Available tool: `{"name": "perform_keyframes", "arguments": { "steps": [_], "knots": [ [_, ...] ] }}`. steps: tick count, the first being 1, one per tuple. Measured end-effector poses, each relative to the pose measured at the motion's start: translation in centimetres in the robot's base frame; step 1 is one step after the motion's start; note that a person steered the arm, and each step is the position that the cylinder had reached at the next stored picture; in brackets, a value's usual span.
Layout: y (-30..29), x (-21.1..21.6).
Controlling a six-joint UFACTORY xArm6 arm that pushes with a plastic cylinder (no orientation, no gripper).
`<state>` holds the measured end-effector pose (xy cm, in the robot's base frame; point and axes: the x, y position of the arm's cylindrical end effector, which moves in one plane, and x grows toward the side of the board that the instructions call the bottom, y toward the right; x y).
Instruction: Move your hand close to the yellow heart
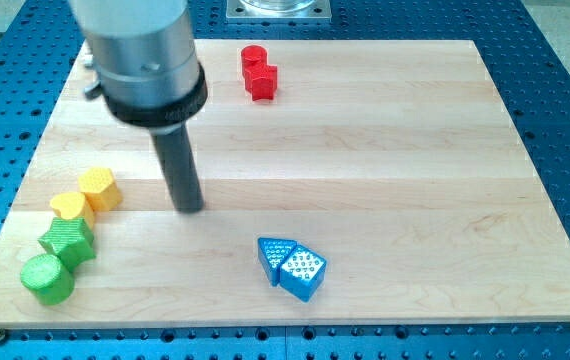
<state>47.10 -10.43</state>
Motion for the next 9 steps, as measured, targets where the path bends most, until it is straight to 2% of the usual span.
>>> {"name": "perform_keyframes", "arguments": {
  "steps": [1, 2, 3, 4, 6, 7, 8, 9],
  "knots": [
    [-0.1, -7.3],
    [-3.8, -17.7],
    [-14.6, -21.7],
    [-19.8, -20.8],
    [-20.1, -19.1],
    [-20.0, -16.7],
    [-17.5, -11.6],
    [-16.0, -9.0]
  ]
}}
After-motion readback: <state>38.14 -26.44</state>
